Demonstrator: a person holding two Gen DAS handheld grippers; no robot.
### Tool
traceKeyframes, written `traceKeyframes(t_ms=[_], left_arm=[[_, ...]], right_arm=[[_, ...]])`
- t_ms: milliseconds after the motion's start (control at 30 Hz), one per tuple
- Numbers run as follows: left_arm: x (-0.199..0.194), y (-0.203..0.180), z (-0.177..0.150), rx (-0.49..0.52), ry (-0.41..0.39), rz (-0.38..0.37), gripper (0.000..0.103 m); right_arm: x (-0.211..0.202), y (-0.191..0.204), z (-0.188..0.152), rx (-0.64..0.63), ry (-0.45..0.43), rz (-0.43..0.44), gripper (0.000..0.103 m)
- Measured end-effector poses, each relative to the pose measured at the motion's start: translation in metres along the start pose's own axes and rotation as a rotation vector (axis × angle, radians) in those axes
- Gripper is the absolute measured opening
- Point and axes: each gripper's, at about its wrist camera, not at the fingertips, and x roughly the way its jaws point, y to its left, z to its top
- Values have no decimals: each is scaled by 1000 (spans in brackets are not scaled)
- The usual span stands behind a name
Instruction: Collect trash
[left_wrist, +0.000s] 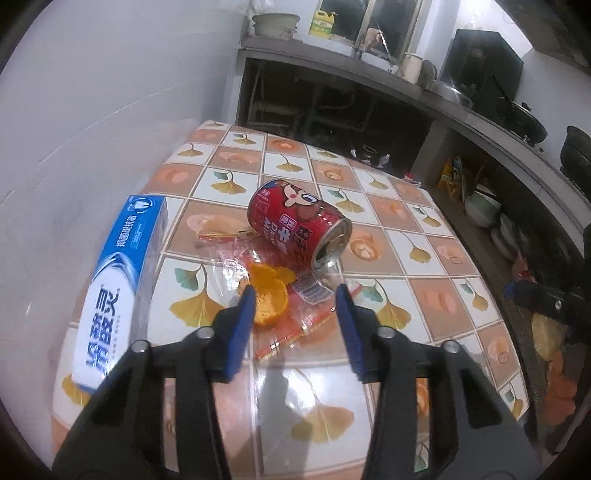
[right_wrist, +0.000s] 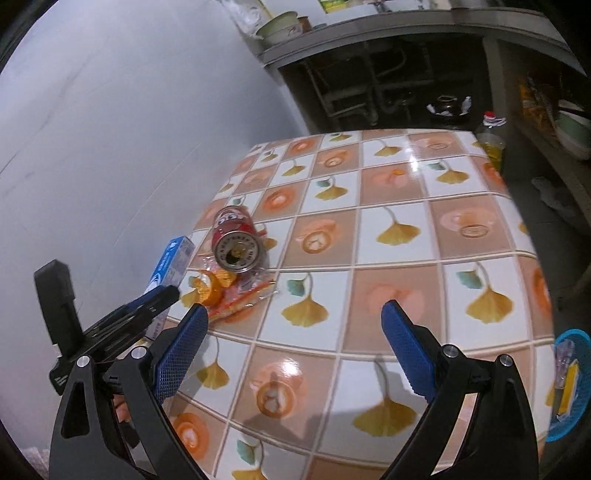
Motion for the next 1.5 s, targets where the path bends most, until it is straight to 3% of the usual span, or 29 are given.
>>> traceKeyframes(t_ms=[100,300,500,700,967,1233,1433,1500], left_arm=[[13,5,5,4,20,32,32],[52,19,5,8,155,102,26],[63,23,0,17,164,123,3],[60,25,0,17,135,131,1],[13,22,-7,-15,110,13,1],[-14,14,-46,-9,236,-163,1],[-22,14,-67,1,241,-163,5],[-25,19,-69,-21,236,-178,10]], right_arm=[[9,3,1,8,16,20,92],[23,5,-2,5,50,26,92],[27,3,-3,6,63,18,92],[25,6,-3,-10,61,10,92],[19,13,-1,-39,54,-1,92],[21,30,1,-66,59,22,92],[42,62,11,-142,83,93,91],[52,72,14,-164,97,104,85]])
